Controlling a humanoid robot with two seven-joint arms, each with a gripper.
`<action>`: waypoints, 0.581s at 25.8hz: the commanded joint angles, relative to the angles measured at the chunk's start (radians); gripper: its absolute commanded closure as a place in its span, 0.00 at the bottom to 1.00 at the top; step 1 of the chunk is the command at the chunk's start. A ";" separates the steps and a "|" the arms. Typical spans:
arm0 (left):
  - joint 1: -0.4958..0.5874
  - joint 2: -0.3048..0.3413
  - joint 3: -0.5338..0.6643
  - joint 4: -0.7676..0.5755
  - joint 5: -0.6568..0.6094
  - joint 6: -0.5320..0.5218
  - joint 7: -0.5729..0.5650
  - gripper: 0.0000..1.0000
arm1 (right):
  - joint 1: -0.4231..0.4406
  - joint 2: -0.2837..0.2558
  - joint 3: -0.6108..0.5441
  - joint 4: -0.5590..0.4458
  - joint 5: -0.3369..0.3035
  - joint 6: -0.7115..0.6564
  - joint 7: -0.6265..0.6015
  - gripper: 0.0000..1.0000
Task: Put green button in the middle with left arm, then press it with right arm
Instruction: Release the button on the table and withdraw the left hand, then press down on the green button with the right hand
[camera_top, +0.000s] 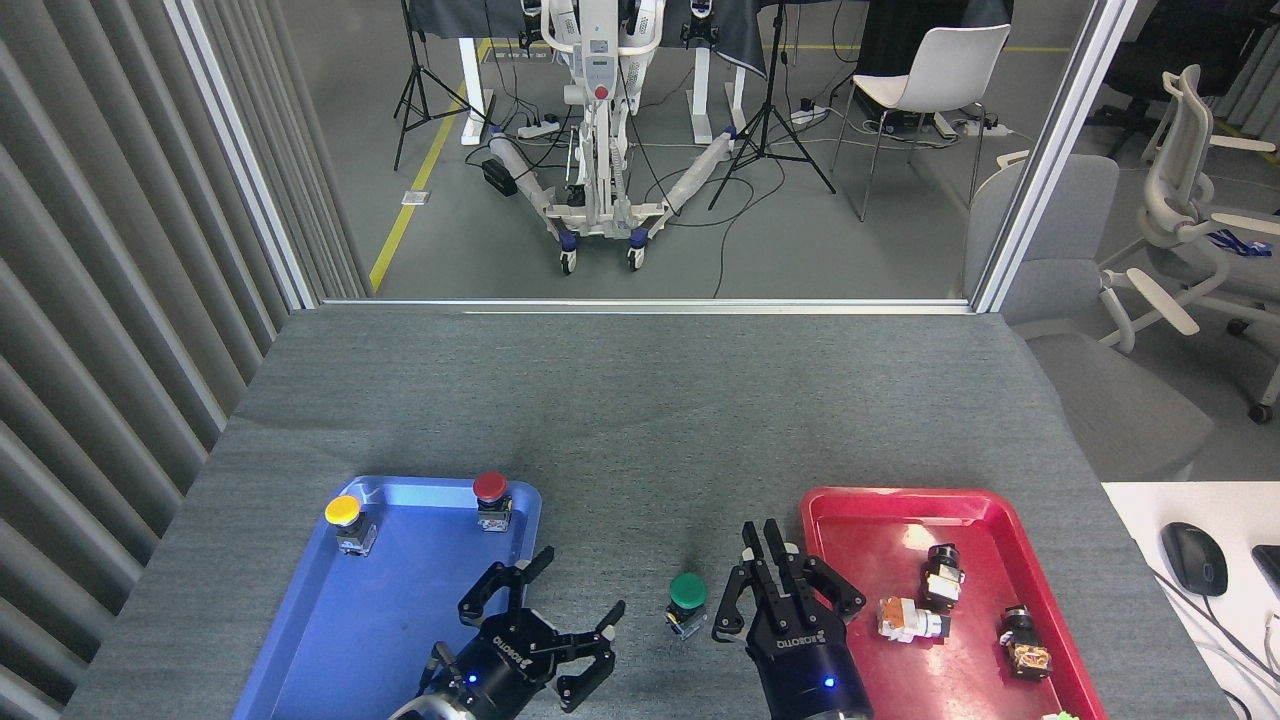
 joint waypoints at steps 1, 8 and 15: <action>0.116 0.027 0.190 -0.079 0.045 0.123 0.001 0.01 | -0.032 0.031 0.075 0.076 0.035 0.069 -0.001 0.88; 0.194 0.021 0.369 -0.076 0.074 0.154 0.019 0.01 | -0.066 0.052 0.161 0.235 0.037 0.182 -0.013 0.90; 0.180 0.015 0.372 -0.079 0.209 0.175 0.015 0.01 | -0.072 0.052 0.164 0.346 0.034 0.207 -0.070 0.89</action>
